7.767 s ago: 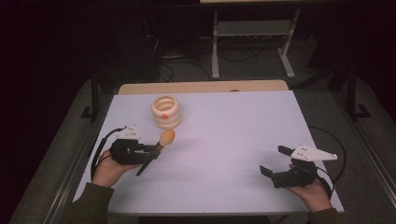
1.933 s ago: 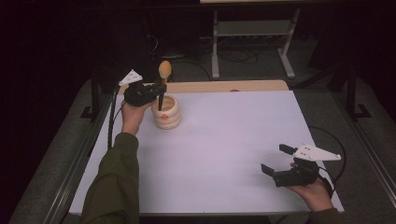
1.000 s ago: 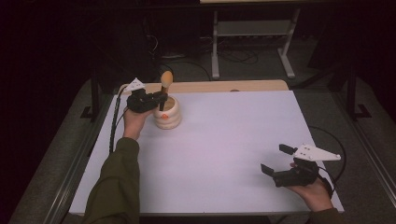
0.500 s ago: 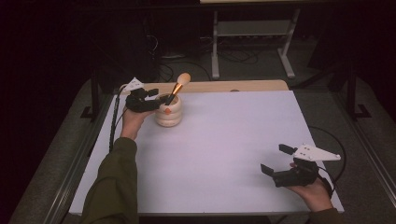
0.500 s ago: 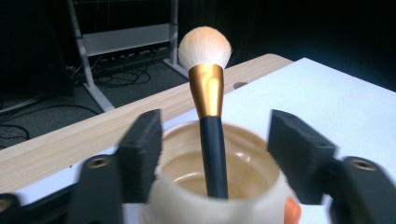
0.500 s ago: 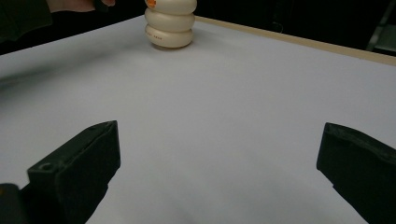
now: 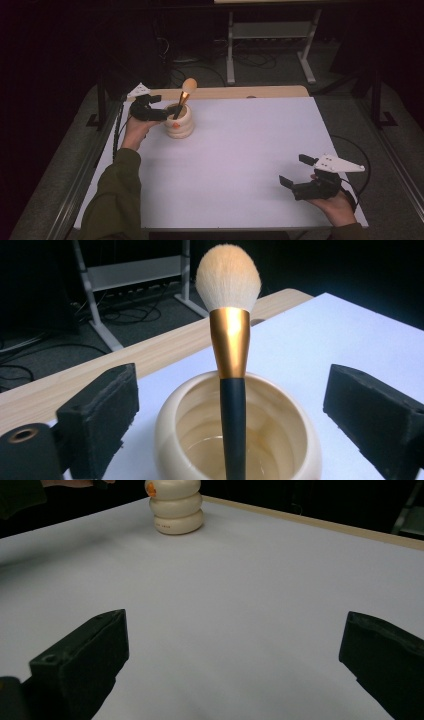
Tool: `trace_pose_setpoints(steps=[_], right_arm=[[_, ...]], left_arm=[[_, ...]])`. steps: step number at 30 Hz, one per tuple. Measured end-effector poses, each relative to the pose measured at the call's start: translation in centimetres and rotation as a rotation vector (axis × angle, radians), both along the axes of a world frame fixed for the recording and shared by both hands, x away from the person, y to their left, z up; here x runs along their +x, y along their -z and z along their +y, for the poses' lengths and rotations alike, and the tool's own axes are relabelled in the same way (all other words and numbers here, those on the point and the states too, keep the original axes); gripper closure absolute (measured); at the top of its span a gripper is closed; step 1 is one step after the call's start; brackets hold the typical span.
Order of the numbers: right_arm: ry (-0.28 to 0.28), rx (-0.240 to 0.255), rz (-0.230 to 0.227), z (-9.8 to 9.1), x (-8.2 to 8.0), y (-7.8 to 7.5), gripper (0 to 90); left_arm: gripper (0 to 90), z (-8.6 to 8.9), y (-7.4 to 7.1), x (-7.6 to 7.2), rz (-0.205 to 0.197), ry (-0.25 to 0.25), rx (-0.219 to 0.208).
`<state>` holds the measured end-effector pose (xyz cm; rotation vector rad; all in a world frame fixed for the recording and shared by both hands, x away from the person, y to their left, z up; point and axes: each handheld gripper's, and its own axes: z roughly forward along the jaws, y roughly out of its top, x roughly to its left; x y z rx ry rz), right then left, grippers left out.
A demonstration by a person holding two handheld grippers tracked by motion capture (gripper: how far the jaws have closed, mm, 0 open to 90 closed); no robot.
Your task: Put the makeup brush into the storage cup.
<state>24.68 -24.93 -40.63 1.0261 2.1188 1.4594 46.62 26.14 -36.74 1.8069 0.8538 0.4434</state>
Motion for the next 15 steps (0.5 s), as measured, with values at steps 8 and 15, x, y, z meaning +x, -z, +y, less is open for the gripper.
trace_pose_setpoints(steps=[8,15], right_arm=[[0.002,-0.001,0.000,0.0,0.0,0.0,0.0],[0.005,0.000,0.001,-0.1,0.0,-0.1,0.0]], left_arm=[[3.0,0.5,-1.0,-1.1,0.025,0.014,0.017],[1.4,0.7,-1.7,-2.2,0.050,0.028,0.051]])
